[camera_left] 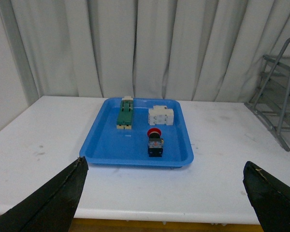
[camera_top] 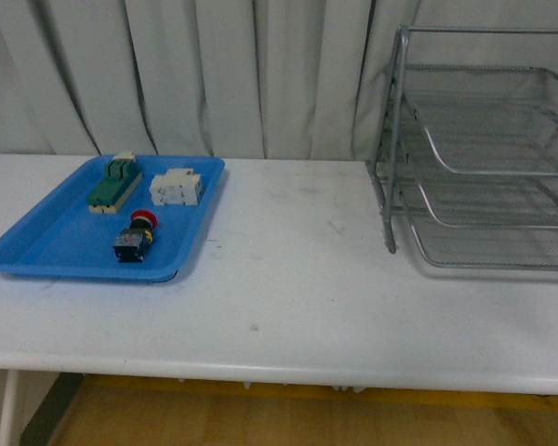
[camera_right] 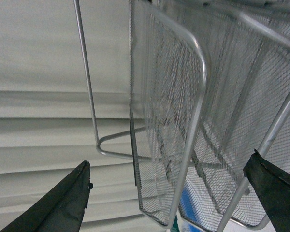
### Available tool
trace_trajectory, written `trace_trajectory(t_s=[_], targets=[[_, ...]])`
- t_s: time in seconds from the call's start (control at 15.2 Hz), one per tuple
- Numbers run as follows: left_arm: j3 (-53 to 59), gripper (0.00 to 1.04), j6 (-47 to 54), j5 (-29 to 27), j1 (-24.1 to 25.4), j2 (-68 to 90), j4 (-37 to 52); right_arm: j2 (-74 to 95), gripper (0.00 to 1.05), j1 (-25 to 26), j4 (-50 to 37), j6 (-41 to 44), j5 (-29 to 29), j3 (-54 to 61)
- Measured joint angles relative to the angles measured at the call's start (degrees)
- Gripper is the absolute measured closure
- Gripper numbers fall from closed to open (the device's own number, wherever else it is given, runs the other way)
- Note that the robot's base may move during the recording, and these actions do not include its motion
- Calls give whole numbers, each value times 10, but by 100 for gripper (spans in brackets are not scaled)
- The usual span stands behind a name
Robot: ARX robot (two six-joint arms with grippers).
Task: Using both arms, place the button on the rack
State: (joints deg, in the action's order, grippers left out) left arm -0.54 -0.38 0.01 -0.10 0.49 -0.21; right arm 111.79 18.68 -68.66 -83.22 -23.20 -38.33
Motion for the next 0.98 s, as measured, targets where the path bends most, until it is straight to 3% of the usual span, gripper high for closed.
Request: trace_trajectory(t_s=[0.26, 0.98], targets=[[0, 7, 0, 0, 0, 0, 0, 67, 6, -53, -52, -46, 10, -16], [0, 7, 0, 0, 0, 0, 0, 169, 6, -57, -49, -19, 13, -67]])
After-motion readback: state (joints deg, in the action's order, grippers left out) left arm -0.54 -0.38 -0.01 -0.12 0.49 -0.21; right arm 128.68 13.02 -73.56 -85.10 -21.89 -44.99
